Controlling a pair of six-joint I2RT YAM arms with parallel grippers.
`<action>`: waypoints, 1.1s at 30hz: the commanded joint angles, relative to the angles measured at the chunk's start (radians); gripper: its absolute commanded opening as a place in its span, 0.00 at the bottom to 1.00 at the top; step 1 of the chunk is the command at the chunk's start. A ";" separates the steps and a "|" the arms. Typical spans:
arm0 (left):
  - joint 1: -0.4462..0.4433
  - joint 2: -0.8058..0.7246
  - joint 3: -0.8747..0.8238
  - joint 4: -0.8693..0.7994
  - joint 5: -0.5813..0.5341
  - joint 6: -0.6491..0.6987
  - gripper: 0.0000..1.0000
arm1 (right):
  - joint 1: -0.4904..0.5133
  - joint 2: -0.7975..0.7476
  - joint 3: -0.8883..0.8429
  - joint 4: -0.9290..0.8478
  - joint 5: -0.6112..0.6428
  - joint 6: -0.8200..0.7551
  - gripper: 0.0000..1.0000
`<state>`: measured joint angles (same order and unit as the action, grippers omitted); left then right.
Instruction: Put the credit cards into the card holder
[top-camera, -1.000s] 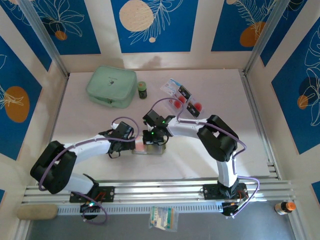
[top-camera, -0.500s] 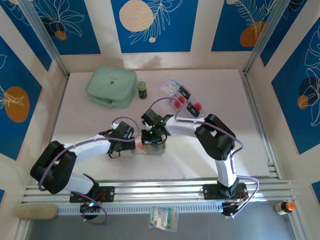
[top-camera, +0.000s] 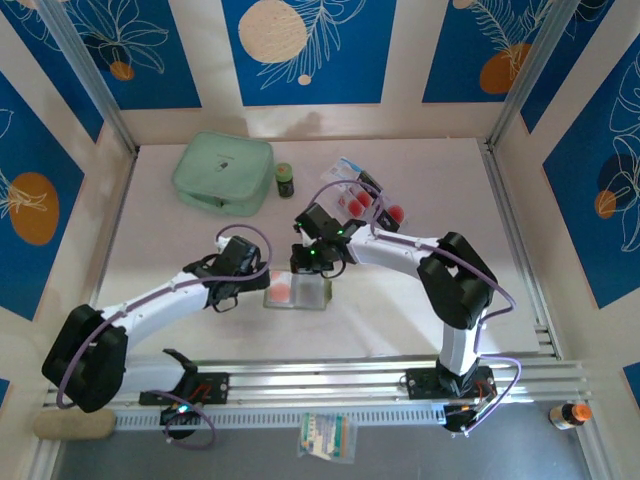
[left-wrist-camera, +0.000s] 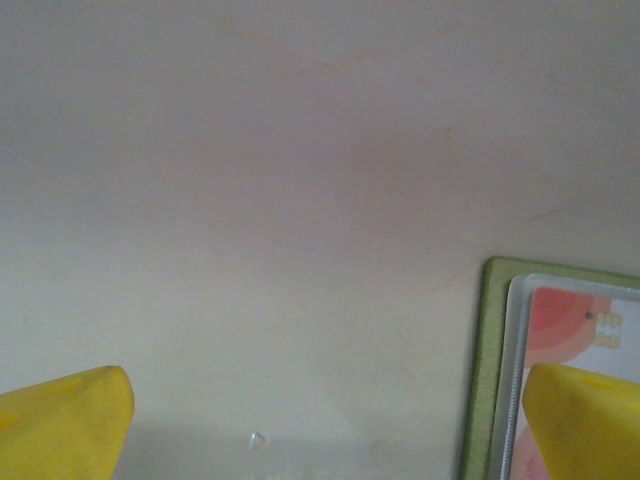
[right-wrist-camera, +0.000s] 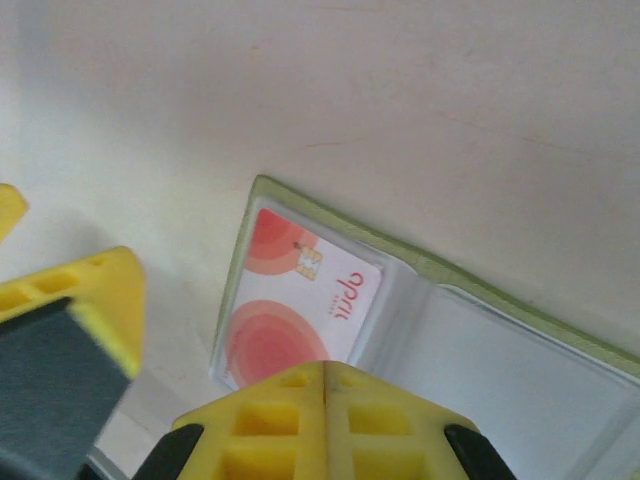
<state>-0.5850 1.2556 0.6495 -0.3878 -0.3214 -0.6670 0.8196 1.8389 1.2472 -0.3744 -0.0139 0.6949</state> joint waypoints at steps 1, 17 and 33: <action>0.018 -0.003 0.024 -0.054 -0.044 0.031 1.00 | 0.014 0.017 0.005 -0.044 0.011 -0.020 0.00; 0.021 0.086 -0.001 0.003 -0.023 0.042 1.00 | 0.087 0.095 0.046 -0.077 0.060 -0.018 0.00; 0.021 0.145 -0.008 0.014 -0.019 0.037 1.00 | 0.089 0.153 0.091 -0.070 0.034 -0.017 0.00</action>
<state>-0.5758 1.3922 0.6518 -0.3809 -0.3481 -0.6376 0.9031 1.9720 1.3113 -0.4343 0.0410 0.6868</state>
